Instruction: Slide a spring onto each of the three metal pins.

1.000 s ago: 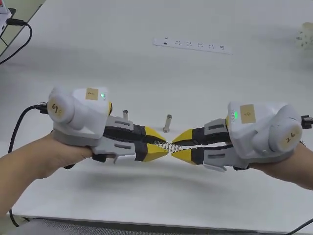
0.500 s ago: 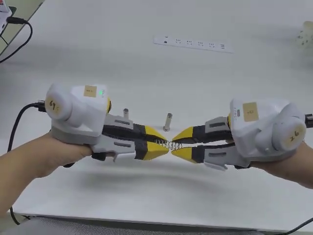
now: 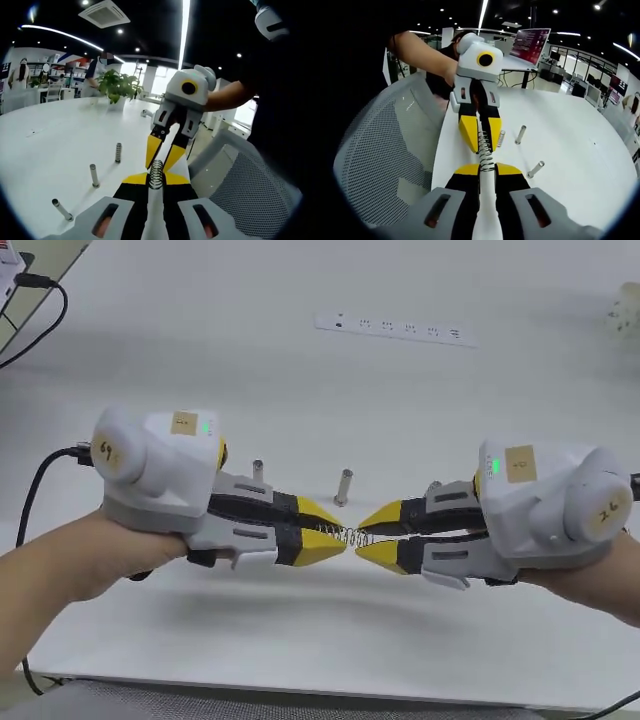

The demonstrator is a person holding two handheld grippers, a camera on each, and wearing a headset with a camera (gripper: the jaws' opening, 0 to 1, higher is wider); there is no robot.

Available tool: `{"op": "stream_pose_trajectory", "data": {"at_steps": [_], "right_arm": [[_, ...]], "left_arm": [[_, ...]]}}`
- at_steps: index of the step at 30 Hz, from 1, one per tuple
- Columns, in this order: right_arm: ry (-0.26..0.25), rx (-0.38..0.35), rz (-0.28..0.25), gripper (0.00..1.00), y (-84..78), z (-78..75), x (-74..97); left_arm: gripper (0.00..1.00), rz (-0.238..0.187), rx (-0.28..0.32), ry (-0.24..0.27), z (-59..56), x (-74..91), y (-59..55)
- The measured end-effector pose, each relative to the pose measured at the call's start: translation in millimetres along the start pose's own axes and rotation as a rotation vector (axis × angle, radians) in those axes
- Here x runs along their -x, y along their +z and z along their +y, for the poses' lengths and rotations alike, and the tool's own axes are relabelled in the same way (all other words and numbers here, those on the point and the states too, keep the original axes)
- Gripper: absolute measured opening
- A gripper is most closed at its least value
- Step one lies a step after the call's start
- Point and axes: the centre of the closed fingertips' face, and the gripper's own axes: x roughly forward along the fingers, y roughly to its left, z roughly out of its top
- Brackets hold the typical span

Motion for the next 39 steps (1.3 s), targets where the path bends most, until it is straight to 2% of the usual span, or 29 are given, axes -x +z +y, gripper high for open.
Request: {"op": "stream_pose_trajectory", "data": {"at_steps": [8, 18, 27, 39], "right_arm": [[0.012, -0.010, -0.003, 0.07, 3.5, 1.8, 3.0], [0.026, 0.031, 0.010, 0.07, 10.5, -0.1, 6.8], [0.045, 0.055, 0.021, 0.07, 15.4, 2.4, 4.0], [0.040, 0.052, 0.006, 0.07, 20.7, 3.3, 7.1]], "left_arm": [[0.02, -0.016, 0.019, -0.007, -1.6, 0.9, -2.2], [0.02, -0.029, 0.023, -0.005, -1.6, 2.3, -0.4], [0.02, -0.003, 0.001, -0.004, -2.8, 2.4, -6.0], [0.02, 0.006, -0.025, 0.002, -3.7, 3.6, -6.5]]}}
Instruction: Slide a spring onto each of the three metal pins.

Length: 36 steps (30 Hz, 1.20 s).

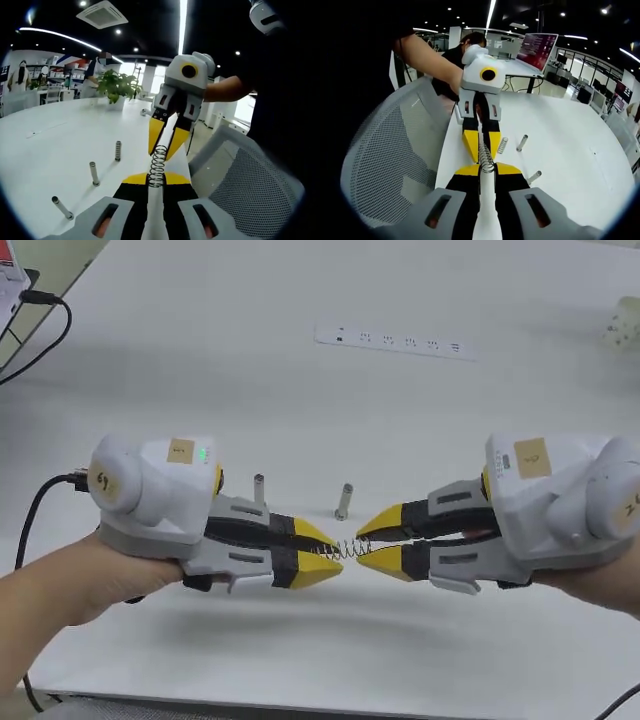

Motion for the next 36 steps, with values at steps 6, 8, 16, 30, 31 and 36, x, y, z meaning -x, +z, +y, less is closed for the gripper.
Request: {"op": "stream_pose_trajectory", "data": {"at_steps": [6, 8, 16, 30, 31, 36], "right_arm": [[0.009, -0.014, -0.031, 0.07, 7.9, 2.3, 0.2], [0.012, -0.034, -0.053, 0.07, 12.5, 2.6, -0.1], [0.011, -0.085, -0.111, 0.07, 22.8, 1.9, -5.4], [-0.013, -0.080, -0.185, 0.07, 44.3, 1.1, -16.6], [-0.013, -0.078, -0.186, 0.07, 44.3, 1.5, -16.3], [-0.015, -0.069, -0.191, 0.07, 44.5, 1.9, -15.6]], "left_arm": [[0.02, 0.018, -0.016, 0.002, -0.3, -0.7, -3.9], [0.02, 0.023, -0.018, 0.003, 0.1, -1.2, -5.0], [0.02, 0.037, -0.026, 0.011, 0.9, -1.9, -7.9], [0.02, 0.032, -0.046, 0.011, -0.1, -7.3, -4.2], [0.02, 0.034, -0.049, 0.013, 0.1, -6.9, -4.5], [0.02, 0.037, -0.049, 0.012, -0.3, -5.5, -5.4]]}}
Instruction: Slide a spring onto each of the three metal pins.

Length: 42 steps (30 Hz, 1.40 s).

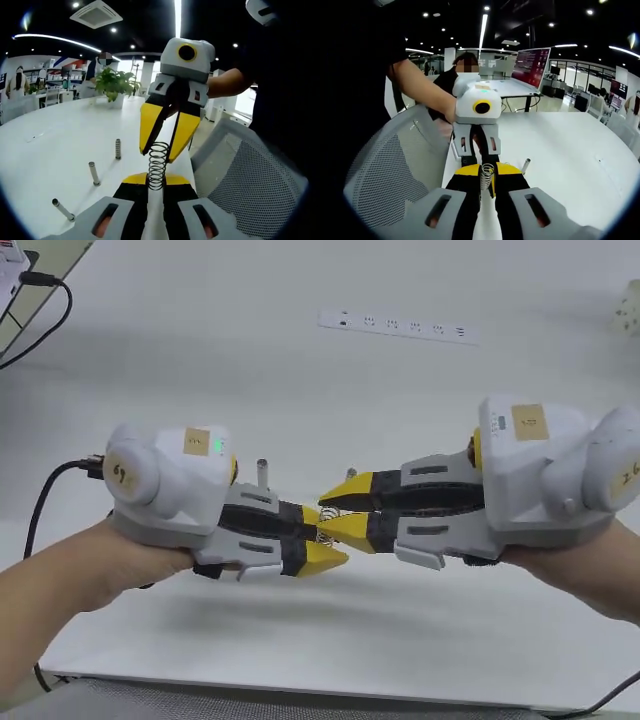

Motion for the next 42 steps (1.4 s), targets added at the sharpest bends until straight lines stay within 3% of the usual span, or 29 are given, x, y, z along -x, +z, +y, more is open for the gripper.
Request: {"op": "stream_pose_trajectory", "data": {"at_steps": [16, 42], "right_arm": [[-0.022, 0.050, 0.006, 0.07, 2.1, -1.3, 4.3], [-0.038, 0.045, -0.004, 0.07, 5.7, -9.6, 10.3]], "left_arm": [[0.02, -0.006, 0.000, 0.012, 2.3, 0.0, 2.6], [0.03, -0.012, 0.005, 0.025, 5.8, -1.4, 8.7]]}}
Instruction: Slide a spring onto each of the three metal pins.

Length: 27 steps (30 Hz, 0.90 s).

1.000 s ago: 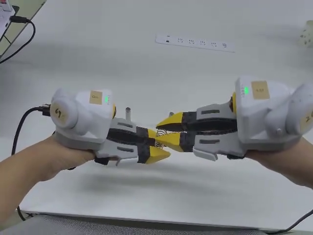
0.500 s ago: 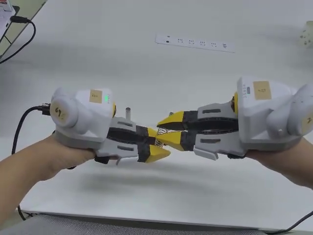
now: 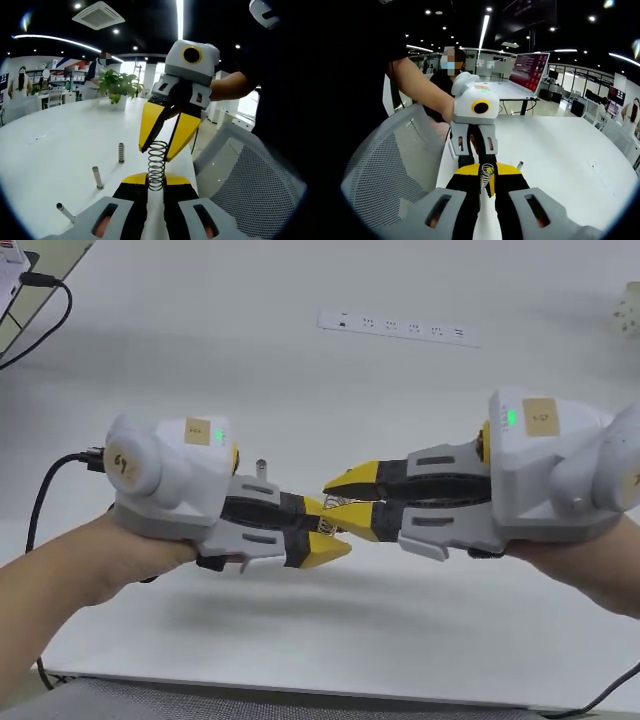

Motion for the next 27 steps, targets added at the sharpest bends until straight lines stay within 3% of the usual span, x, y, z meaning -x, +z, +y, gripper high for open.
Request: {"op": "stream_pose_trajectory", "data": {"at_steps": [12, 27], "right_arm": [[0.002, 0.033, 0.027, 0.07, 0.5, 0.2, 0.1], [0.001, 0.044, 0.035, 0.07, 1.8, -4.6, 0.2]], "left_arm": [[0.04, -0.003, 0.001, 0.007, -0.3, -0.2, 1.6], [0.15, 0.001, 0.016, 0.025, 5.1, 2.8, 1.4]]}}
